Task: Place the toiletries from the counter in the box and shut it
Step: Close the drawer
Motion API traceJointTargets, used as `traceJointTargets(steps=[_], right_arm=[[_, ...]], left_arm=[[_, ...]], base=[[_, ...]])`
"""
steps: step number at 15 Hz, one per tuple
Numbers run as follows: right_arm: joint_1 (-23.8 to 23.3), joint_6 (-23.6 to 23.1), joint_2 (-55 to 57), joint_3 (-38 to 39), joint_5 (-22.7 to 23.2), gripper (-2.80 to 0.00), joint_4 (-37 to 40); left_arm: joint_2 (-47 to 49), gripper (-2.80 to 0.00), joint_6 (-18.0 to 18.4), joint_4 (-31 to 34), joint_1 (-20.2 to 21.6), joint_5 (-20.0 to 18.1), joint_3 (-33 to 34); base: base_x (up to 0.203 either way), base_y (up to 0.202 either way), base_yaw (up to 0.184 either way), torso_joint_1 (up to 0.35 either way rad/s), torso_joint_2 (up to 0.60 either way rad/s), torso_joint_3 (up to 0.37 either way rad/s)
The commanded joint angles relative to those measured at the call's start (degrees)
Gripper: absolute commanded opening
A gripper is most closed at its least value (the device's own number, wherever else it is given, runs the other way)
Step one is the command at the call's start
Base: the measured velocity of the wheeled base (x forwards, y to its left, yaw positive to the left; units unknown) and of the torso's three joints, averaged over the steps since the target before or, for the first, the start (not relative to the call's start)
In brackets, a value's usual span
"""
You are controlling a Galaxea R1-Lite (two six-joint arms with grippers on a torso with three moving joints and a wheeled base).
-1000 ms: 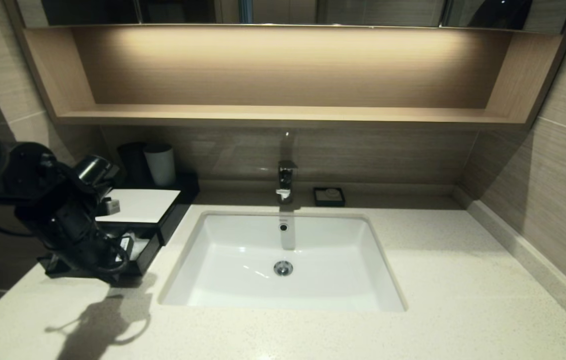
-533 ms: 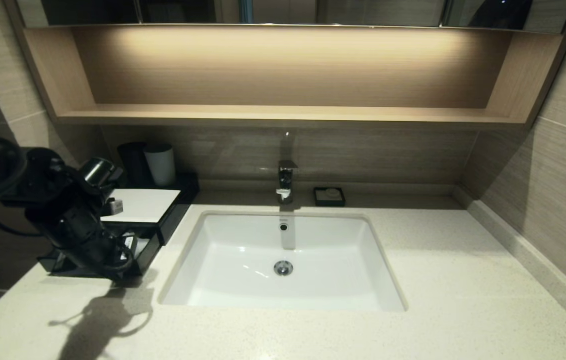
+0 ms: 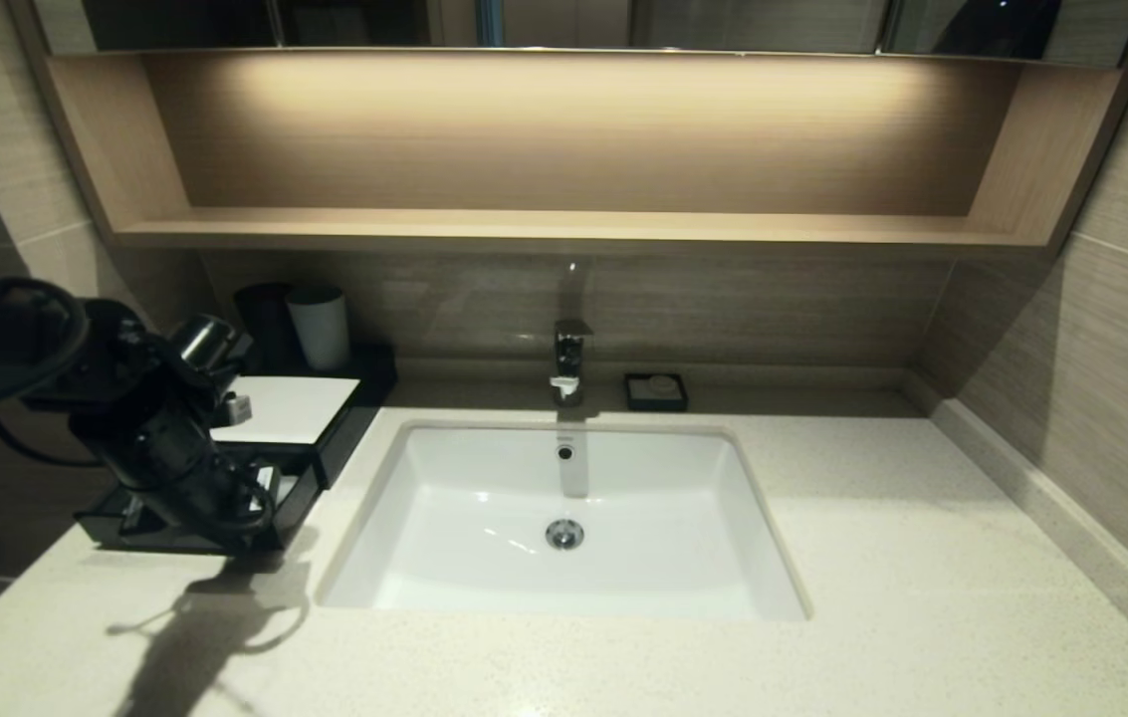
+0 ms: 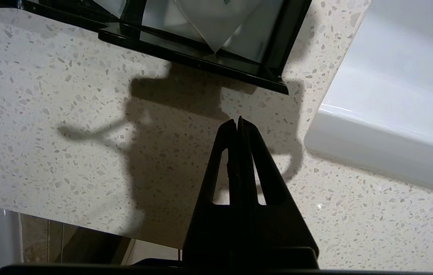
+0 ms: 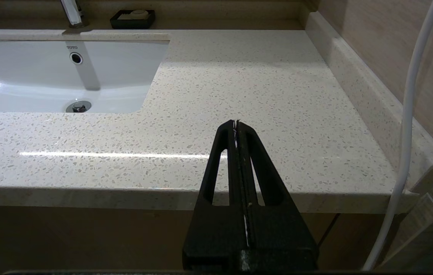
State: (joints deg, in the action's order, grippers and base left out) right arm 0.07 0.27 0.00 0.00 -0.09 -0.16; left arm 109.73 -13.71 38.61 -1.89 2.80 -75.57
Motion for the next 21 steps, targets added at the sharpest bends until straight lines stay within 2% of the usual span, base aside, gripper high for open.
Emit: traceJointTargets(steps=[1,9,21], right_arm=[[0.0,0.0,0.0,0.1,0.0,-2.8,0.0],[0.0,0.0,0.0,0.1,0.0,-2.8,0.0],[0.0,0.0,0.0,0.1,0.0,-2.8,0.0]], left_arm=[[0.7,-2.8,-0.1,0.1,0.1,0.0,-0.1],[1.6,-2.8,-0.2,-2.9,0.8,0.1,-0.3],[6.3,-2.8,-0.4,-2.9,0.8,0.1,-7.9]], base=[[0.0,0.0,0.0,0.0,0.0,0.0],[0.0,0.0,0.0,0.0,0.0,0.0],[0.0,0.0,0.0,0.0,0.0,0.0]])
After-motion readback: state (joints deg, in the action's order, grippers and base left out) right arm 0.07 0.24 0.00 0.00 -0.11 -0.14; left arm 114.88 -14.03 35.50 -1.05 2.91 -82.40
